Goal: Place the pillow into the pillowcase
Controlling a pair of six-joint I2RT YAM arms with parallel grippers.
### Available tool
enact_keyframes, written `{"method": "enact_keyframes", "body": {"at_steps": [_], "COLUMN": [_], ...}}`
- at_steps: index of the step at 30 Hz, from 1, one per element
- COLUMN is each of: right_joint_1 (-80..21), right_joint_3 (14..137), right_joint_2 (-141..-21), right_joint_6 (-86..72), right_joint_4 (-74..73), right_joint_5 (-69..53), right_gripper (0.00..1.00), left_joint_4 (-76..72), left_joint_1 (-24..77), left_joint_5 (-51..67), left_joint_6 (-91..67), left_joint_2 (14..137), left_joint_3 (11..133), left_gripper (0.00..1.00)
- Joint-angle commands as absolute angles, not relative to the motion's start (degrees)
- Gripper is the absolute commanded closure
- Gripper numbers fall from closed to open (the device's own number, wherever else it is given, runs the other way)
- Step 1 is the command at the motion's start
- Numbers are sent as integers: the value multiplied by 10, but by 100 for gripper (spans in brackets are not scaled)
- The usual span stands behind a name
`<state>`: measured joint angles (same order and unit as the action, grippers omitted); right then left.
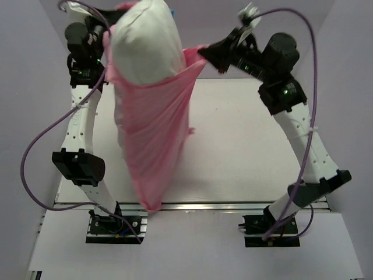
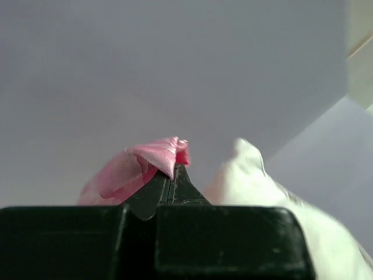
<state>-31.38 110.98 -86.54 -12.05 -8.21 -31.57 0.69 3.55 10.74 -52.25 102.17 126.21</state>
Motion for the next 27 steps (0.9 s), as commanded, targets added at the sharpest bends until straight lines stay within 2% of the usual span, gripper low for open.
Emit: {"method": "enact_keyframes", "body": {"at_steps": [1, 3, 5, 7, 9, 10, 13, 14, 16, 17, 19, 20, 22, 24, 25, 26, 27], "right_joint_1": [-194, -85, -38, -35, -52, -72, -221, -320, -407, -460, -482, -484, -440, -339, -284, -176, -127], "right_joint_3": [1213, 1333, 1323, 1359, 1325, 1258, 1125, 1098, 1058, 1031, 1014, 991, 977, 1010, 1052, 1155, 1212], "right_joint_2": [-937, -1015, -1042, -1044, -1012, -959, -841, -816, -767, -757, -744, -740, -746, -804, -837, -878, -959], "right_joint_6": [-105, -145, -149, -159, -196, -203, -158, -124, -100, -98, -70, -19, 37, -9, -44, -71, -96], "right_joint_4": [36, 25, 73, 48, 76, 94, 149, 162, 153, 145, 104, 97, 105, 118, 102, 48, 19], "right_joint_5": [-90, -11, -3, -29, -127, -150, -237, -280, -306, -324, -314, -259, -122, -79, -64, -35, -26], "right_gripper": [100, 100, 100, 100, 100, 100, 100, 100, 100, 100, 100, 100, 100, 100, 100, 100, 100], "left_joint_4": [-42, -76, -90, -83, -94, -101, -105, -112, -110, -93, -78, -85, -92, -99, -110, -123, -123], "left_joint_1": [45, 46, 46, 46, 46, 46, 46, 46, 44, 43, 41, 40, 38, 36, 36, 33, 33], "left_joint_5": [233, 274, 307, 294, 279, 273, 258, 256, 254, 259, 265, 274, 286, 300, 303, 307, 311], "left_joint_6": [-577, -599, -619, -621, -626, -634, -651, -659, -682, -687, -709, -727, -735, -733, -734, -734, -733], "left_joint_2": [952, 915, 865, 839, 832, 839, 904, 944, 991, 1018, 1084, 1099, 1088, 1035, 1013, 993, 978], "left_joint_3": [1161, 1115, 1065, 1042, 1044, 1062, 1120, 1161, 1216, 1292, 1359, 1386, 1372, 1293, 1257, 1225, 1179], "left_gripper": [100, 100, 100, 100, 100, 100, 100, 100, 100, 100, 100, 100, 100, 100, 100, 100, 100]}}
